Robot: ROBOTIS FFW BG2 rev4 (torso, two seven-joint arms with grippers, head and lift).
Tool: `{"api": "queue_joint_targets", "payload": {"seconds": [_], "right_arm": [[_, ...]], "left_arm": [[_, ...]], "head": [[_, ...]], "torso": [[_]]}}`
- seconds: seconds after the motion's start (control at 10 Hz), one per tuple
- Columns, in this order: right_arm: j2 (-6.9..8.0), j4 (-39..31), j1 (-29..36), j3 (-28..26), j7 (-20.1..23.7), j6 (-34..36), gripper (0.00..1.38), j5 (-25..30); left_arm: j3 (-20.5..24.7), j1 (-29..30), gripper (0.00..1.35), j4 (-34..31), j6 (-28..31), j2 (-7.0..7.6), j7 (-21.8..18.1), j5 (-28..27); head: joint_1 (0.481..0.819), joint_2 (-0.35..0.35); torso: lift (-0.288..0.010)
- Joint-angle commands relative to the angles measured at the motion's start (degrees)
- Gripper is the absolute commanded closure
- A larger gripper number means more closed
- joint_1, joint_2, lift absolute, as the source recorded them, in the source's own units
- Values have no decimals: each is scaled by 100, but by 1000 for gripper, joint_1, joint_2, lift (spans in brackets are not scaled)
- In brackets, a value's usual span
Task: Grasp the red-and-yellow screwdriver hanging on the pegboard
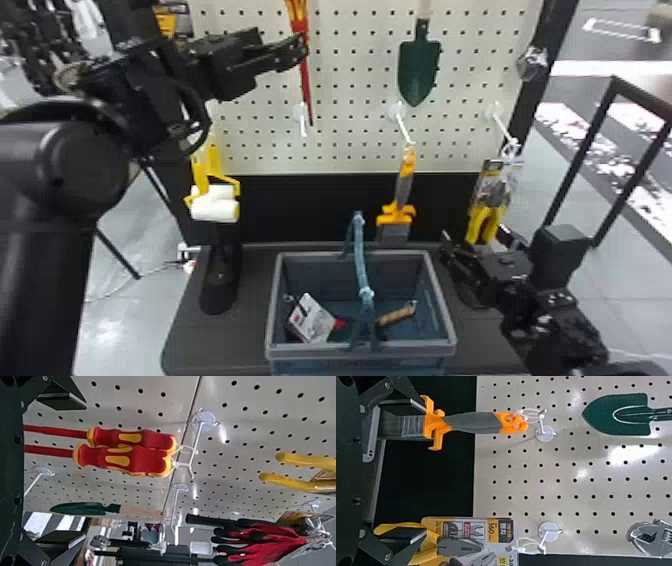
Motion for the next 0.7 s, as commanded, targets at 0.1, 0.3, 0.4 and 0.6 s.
{"api": "queue_joint_targets", "payload": {"seconds": [0.1, 0.3, 0.4, 0.6], "right_arm": [[-34, 9, -12, 21, 0, -13, 219, 0], [-52, 18, -30, 21, 0, -22, 219, 0], [-61, 18, -30, 21, 0, -22, 219, 0], [-87, 18, -39, 21, 0, -31, 219, 0]], "left_arm": [[-182, -320, 156, 324, 19, 130, -109, 180], [-366, -549, 157, 438, 142, 244, -144, 197], [-516, -654, 151, 491, 168, 306, -144, 171], [-841, -900, 157, 675, 221, 499, -206, 382]], "head": [[549, 0], [549, 0], [549, 0], [549, 0]], "torso": [[-100], [-100], [-100], [-100]]}}
